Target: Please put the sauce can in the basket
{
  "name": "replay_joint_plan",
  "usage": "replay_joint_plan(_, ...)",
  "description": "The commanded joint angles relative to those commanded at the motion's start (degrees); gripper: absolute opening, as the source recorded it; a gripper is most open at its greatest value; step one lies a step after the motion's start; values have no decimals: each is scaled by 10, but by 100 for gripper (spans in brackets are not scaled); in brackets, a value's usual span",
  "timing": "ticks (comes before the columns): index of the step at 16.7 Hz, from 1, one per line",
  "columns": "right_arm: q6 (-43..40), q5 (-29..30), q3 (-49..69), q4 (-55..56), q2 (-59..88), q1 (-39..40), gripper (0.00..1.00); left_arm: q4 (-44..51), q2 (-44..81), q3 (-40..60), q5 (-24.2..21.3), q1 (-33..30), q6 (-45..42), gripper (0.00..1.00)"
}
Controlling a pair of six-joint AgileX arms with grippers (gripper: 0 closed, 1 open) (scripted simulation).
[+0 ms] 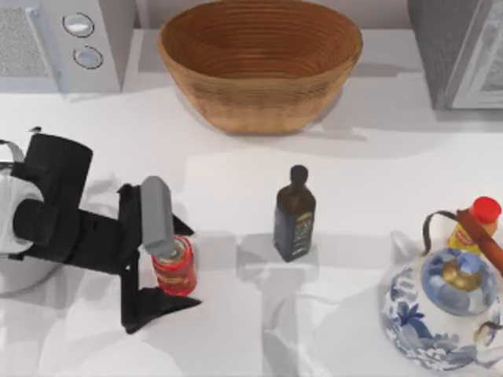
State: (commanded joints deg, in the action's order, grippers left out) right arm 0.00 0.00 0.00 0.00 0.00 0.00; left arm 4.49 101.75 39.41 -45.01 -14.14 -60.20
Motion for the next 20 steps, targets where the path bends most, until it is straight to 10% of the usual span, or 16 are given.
replay_joint_plan(5,0,0,0,0,0,0,100,-13,6,-2,3,-8,10,100)
replay_joint_plan(18,0,0,0,0,0,0,100,-13,6,-2,3,-8,10,2)
replay_joint_plan(20,0,0,0,0,0,0,100,-13,6,-2,3,-8,10,0)
